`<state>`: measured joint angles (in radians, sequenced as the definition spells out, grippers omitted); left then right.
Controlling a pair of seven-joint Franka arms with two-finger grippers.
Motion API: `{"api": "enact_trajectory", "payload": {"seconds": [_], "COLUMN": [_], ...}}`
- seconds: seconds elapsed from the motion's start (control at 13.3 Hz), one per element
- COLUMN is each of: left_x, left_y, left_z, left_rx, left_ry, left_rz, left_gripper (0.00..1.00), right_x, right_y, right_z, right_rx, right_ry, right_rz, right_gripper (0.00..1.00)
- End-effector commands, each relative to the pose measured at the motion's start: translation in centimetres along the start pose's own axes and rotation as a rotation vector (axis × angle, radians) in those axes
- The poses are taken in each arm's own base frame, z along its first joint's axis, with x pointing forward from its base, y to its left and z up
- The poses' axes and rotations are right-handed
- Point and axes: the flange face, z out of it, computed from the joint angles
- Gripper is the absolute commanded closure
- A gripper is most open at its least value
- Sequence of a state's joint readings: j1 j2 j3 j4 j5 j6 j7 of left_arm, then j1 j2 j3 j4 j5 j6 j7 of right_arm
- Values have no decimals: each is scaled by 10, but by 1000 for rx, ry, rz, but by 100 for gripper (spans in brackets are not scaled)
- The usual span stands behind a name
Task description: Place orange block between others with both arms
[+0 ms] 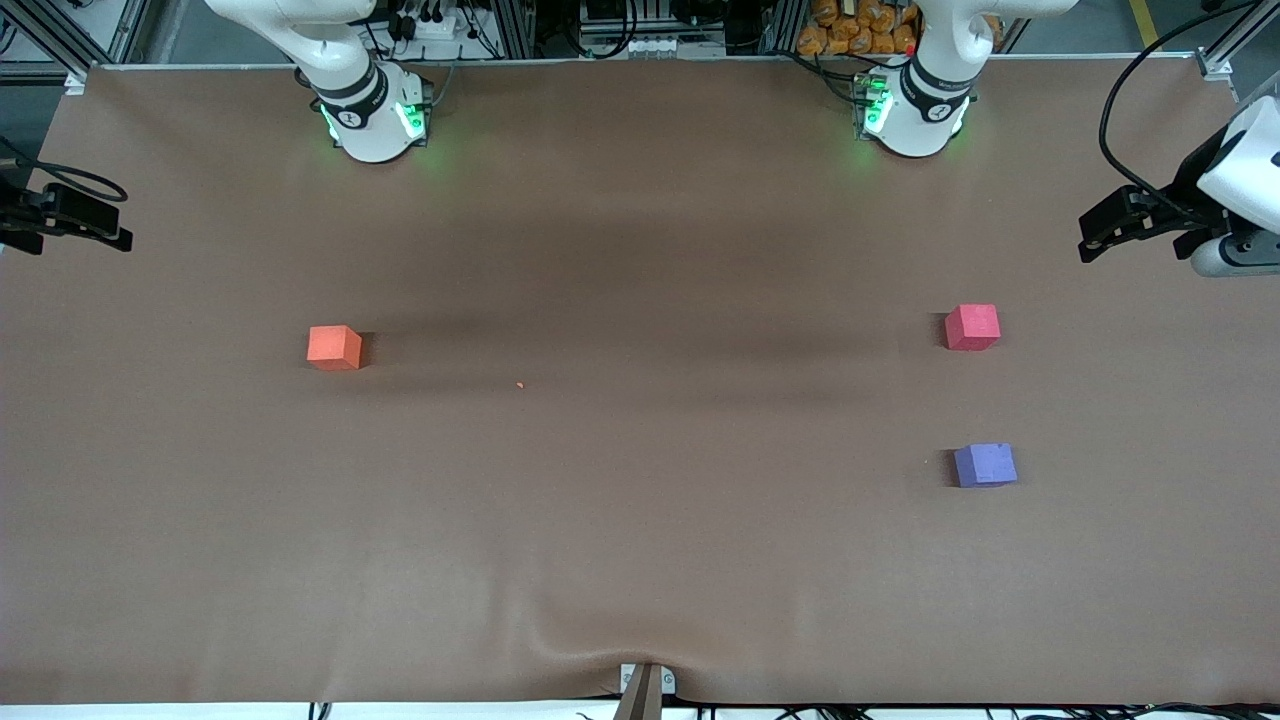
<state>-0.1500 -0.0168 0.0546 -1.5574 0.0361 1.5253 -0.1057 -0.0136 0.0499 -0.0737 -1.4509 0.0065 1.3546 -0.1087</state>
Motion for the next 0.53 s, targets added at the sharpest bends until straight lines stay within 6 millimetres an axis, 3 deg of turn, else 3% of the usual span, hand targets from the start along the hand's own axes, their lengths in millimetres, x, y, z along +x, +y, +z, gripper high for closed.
{"api": "enact_trajectory", "payload": {"seconds": [0.0,0.23,0.45], "left_x": [3,0,4], "left_y": [-1,2,1], "left_z": [-3,-14,-6], "left_rx": [-23,-37,-32], "left_ry": [13,44,24], "left_rz": [6,0,3], "left_gripper": [0,0,0], "right_x": [-2,-2,-3], "right_y": [-1,-1,-1], "right_z": [-2,-2,-3], "right_rx": [-13,-13,-13], "right_ry": [2,1,2], "right_rz": [6,6,6], "right_gripper": [0,0,0]}}
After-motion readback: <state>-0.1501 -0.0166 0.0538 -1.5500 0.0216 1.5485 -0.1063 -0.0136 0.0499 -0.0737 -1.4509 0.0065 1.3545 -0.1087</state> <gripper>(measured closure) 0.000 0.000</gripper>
